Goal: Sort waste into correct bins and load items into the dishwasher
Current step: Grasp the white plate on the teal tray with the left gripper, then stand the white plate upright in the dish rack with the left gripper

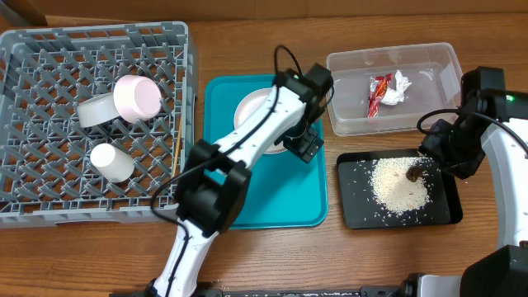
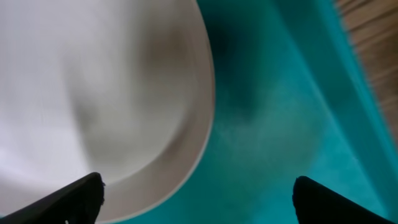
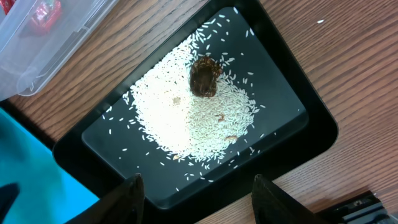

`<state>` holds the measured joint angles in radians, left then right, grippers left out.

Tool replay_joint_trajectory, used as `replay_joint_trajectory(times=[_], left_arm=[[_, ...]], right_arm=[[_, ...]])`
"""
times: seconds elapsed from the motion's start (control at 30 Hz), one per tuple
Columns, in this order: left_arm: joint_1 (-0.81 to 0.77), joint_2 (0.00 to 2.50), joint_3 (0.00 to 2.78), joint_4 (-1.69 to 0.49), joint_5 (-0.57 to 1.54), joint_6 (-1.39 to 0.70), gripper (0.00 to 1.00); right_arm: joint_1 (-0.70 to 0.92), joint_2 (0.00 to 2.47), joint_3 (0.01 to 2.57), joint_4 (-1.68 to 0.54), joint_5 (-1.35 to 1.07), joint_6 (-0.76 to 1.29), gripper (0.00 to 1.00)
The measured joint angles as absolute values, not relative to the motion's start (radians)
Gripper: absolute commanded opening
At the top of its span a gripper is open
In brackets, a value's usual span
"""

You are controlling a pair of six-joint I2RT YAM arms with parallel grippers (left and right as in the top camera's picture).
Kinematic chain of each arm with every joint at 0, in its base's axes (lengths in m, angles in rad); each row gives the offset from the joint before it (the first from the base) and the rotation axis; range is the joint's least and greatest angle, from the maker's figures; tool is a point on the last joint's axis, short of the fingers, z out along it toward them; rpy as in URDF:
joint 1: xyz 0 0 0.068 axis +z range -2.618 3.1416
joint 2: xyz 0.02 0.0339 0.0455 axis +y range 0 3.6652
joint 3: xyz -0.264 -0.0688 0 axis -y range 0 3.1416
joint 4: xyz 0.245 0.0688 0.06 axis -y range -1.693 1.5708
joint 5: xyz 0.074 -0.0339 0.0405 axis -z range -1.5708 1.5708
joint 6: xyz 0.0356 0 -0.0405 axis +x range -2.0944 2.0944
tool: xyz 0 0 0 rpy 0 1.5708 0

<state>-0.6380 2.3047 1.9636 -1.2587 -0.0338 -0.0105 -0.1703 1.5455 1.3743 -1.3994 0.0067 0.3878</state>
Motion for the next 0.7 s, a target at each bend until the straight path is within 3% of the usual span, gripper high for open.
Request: replay_joint_trajectory(times=[0.03, 0.23, 0.7], left_arm=[[-0.638, 2.318, 1.964, -1.259, -0.043, -0.009, 0.63], [-0.637, 2.365, 1.963, -1.261, -0.08, -0.022, 0.04], [-0.589, 2.277, 2.117, -1.37, -0.103, -0.032, 0.04]], right_arm=[[-0.17, 1.546, 1.374, -1.399, 0.007, 0.387, 0.57], [-0.17, 1.546, 1.374, -1.399, 0.006, 0.388, 0.57], [-0.17, 1.546, 1.374, -1.402, 0.006, 0.387, 0.56]])
